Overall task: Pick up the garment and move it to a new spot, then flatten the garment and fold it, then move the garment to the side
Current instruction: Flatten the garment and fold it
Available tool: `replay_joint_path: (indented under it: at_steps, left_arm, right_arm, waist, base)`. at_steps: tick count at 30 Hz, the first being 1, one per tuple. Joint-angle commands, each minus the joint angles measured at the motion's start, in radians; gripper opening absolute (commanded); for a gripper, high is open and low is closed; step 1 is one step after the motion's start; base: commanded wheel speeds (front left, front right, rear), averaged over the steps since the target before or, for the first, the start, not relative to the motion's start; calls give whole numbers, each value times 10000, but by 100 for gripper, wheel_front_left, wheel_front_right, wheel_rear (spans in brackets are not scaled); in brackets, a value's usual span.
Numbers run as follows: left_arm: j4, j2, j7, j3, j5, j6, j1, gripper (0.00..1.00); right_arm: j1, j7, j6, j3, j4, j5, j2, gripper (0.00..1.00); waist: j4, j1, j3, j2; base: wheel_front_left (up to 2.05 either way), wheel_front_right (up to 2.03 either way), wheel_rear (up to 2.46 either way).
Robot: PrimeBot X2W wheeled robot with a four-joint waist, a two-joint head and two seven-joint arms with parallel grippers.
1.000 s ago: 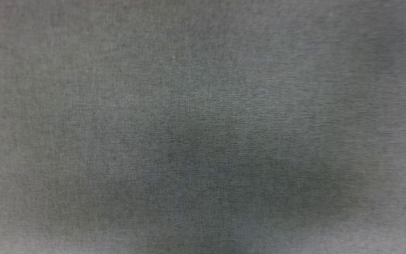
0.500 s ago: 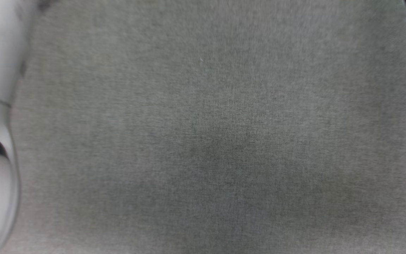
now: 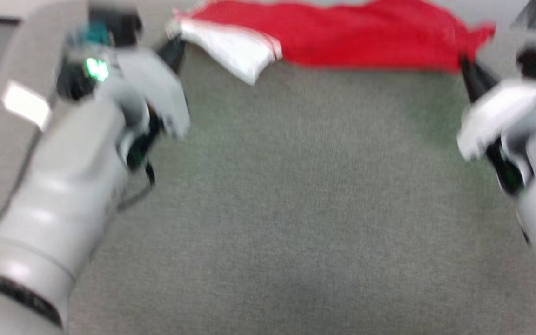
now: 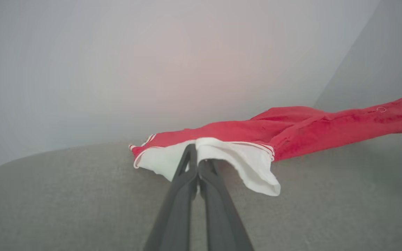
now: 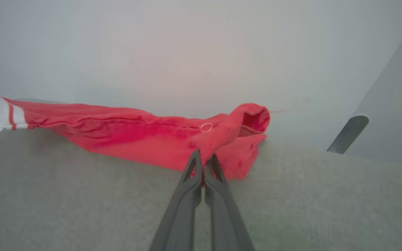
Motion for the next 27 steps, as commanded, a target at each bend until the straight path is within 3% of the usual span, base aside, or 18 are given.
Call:
replay_joint_path:
  at_steps: [1,2,5,8,13,21,27]
  left_arm:
    - [-363,111,-115,-56,-159,11,868,0]
    - [-363,111,-115,-56,-159,11,868,0]
    - [-1177,344,-233,-228,-196,197,2115,0]
    - [-2223,771,-277,-385,-267,662,3384,0]
    - [-4479,1586,-172,-616,-426,1759,5409,0]
    - [-8077,2517,467,-1122,-707,3579,7765,0]
    - [-9562,2695,1159,-1603,-924,4524,8708,0]
  right_arm:
    - [1206,141,-11,558,-1045,698,-771,0]
    - [1206,141,-11,558,-1045,698,-771,0]
    - [2945,196,-11,1306,-2739,1562,-1914,0]
    - [4390,24,-9,1623,-4033,2081,-3033,0]
    - [6134,-547,-9,1989,-5186,1799,-4284,0]
    - [7466,-993,-9,2230,-5806,1124,-5417,0]
    - [8209,-1203,-9,2309,-6277,857,-5989,0]
  waist:
    - [376,0,-1827,-1]
    - [376,0,-1827,-1]
    - [405,0,-2205,-1]
    - [408,0,-2439,-1]
    - [474,0,-2607,-1]
    - [663,0,-2550,-1]
    - [835,0,-2346,-1]
  base:
    - [0,0,0]
    - [0,0,0]
    - [0,0,0]
    - [0,0,0]
    - [0,0,0]
    - [0,0,0]
    - [0,0,0]
